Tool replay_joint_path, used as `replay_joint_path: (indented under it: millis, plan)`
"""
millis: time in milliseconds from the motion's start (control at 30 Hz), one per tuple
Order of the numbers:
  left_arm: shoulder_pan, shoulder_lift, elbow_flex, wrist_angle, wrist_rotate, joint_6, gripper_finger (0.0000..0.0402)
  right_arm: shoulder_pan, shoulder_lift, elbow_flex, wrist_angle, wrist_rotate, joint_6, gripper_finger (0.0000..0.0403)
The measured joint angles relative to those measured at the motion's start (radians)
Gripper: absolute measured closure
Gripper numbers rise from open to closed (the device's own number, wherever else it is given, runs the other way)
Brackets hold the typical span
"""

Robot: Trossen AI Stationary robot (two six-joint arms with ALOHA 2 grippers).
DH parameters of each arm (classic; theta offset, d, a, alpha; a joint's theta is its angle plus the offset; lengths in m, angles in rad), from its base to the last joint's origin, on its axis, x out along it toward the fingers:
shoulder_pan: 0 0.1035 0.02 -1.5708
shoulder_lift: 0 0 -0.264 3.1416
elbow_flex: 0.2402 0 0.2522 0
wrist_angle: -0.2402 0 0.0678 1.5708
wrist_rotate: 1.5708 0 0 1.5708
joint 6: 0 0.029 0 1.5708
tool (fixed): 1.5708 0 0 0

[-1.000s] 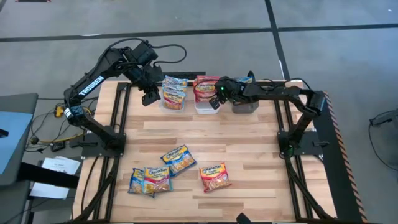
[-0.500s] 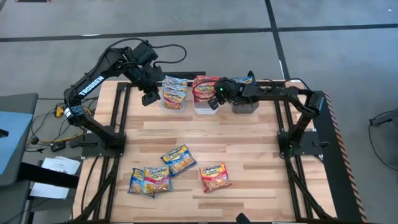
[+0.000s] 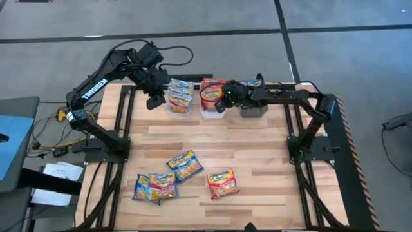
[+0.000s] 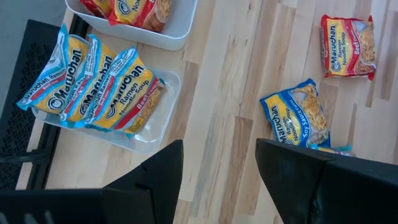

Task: Sort Maruchan noodles
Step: Put the orange bag into the white bin

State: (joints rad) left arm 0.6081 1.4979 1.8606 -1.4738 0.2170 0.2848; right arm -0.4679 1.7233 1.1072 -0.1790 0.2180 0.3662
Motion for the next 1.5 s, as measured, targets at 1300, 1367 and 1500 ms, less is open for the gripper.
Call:
replay_joint_path:
  millis: [1300,1367,1500]
  plan:
    - [0.000,0.000,0.000,0.034,0.001,-0.006,0.0214,0.006,-0.012,0.199,-0.231,-0.167,0.126,0.0301]
    - [0.000,0.000,0.000,0.034,0.001,-0.004,0.0214,0.012,-0.012,0.222,-0.235,-0.167,0.071,0.0301]
    - [0.000,0.000,0.000,0.042,0.006,-0.001,0.0214,0.017,-0.012,0.267,-0.228,-0.168,-0.059,0.0301]
